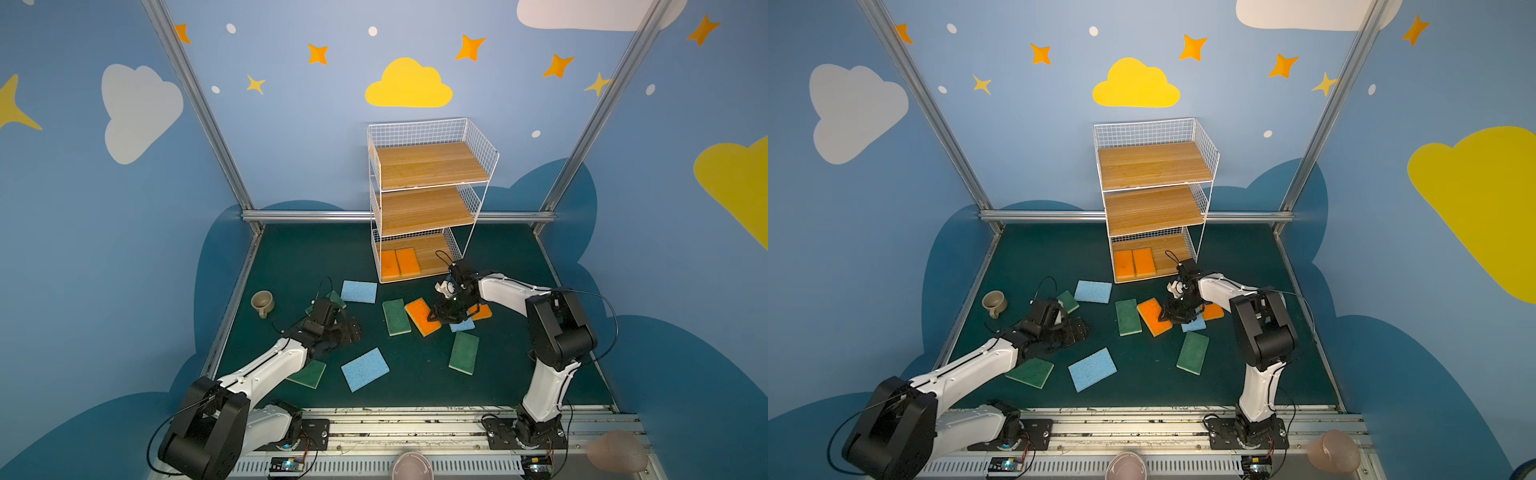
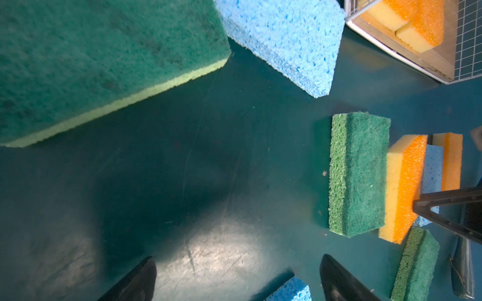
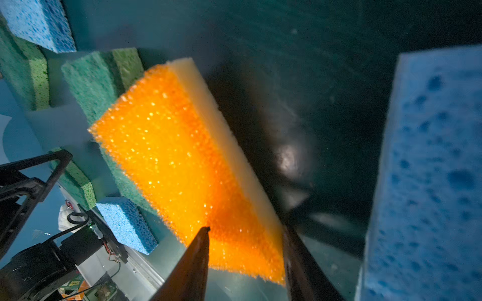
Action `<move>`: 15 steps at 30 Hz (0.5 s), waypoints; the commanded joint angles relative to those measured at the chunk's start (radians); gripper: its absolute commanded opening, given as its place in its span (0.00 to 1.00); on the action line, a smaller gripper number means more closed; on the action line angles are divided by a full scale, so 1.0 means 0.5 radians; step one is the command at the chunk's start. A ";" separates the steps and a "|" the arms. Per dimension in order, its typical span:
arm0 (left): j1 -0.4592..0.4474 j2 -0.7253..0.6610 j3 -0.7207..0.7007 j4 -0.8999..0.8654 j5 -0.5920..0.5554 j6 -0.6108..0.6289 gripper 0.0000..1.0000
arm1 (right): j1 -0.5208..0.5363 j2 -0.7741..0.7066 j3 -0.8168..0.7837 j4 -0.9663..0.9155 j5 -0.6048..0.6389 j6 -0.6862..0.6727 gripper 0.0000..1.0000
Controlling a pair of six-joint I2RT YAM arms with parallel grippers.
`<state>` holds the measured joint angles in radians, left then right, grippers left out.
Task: Arrange cleaning sponges on a shelf
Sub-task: Pick up the cleaning sponge at the center of the table.
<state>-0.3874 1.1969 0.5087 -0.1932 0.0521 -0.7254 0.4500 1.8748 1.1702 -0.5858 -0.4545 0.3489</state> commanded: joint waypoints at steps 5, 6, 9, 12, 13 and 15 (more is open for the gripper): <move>-0.005 -0.054 -0.011 -0.018 -0.024 0.007 0.97 | 0.096 0.068 -0.021 -0.030 0.190 0.037 0.34; -0.006 -0.060 -0.016 -0.021 -0.027 0.003 0.97 | 0.102 0.074 -0.021 -0.027 0.198 0.042 0.31; -0.005 -0.082 -0.020 -0.038 -0.033 0.004 0.97 | 0.113 0.076 -0.030 -0.020 0.209 0.056 0.16; -0.005 -0.106 -0.023 -0.053 -0.041 0.007 0.97 | 0.113 0.035 -0.047 -0.013 0.215 0.066 0.01; -0.007 -0.115 -0.025 -0.058 -0.043 0.008 0.98 | 0.113 0.018 -0.051 -0.014 0.218 0.067 0.00; -0.005 -0.129 -0.026 -0.067 -0.048 0.011 0.98 | 0.104 -0.041 -0.068 0.003 0.208 0.078 0.00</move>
<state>-0.3874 1.1530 0.5072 -0.1974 0.0444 -0.7258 0.4946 1.8729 1.1667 -0.5732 -0.3843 0.3801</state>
